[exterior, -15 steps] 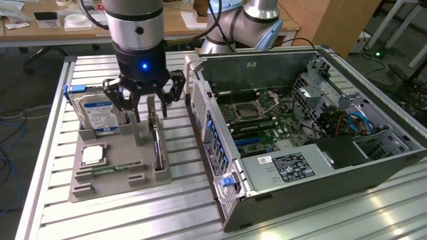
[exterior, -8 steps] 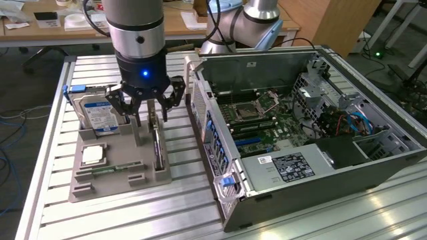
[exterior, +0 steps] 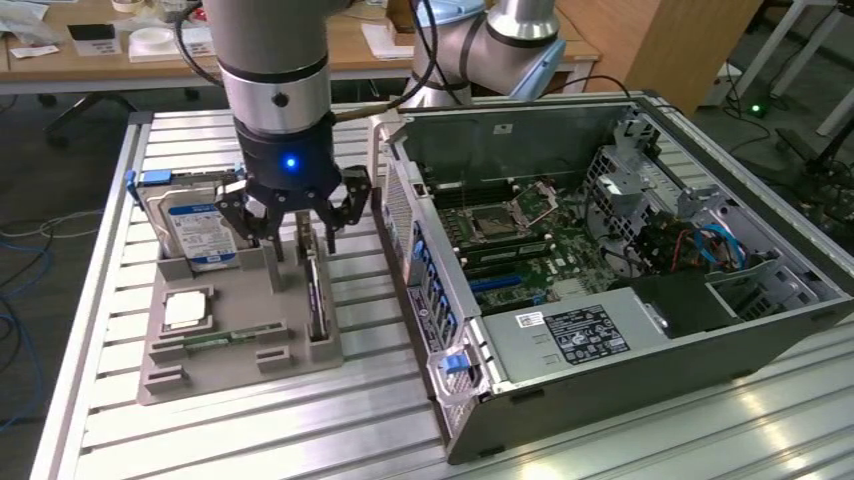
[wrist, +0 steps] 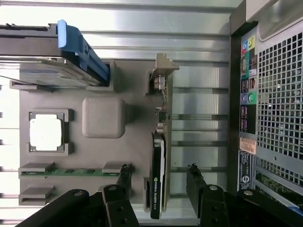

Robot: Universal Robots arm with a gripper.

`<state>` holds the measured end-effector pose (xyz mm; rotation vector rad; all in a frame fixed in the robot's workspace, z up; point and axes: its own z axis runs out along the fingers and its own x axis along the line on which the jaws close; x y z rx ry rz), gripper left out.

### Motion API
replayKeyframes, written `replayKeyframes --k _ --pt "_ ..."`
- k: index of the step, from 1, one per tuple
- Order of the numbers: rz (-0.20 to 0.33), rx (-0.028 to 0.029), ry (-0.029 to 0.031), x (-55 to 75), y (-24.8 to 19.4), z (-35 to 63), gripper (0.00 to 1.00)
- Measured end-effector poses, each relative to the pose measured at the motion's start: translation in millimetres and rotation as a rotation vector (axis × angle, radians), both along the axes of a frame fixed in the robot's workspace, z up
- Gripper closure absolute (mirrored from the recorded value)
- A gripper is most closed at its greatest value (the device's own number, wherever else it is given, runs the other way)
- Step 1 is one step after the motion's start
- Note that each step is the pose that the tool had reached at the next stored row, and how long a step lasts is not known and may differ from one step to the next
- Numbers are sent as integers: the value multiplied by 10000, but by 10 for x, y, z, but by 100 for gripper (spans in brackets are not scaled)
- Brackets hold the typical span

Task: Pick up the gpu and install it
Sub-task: 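Pick up the gpu and move the gpu toward the slot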

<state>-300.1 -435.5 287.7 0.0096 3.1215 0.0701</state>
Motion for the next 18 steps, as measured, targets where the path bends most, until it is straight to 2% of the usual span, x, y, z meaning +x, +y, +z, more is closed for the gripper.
replayKeyframes --k 6,8,9,14,18 --pt "-18 -2 1 0 -7 -109 41" --pt "-26 -4 1 0 -7 -146 40" --pt "-28 -4 0 0 -8 -164 34" --pt "-48 -3 0 10 -6 -254 34" --pt "-103 -13 1 18 37 -327 34"
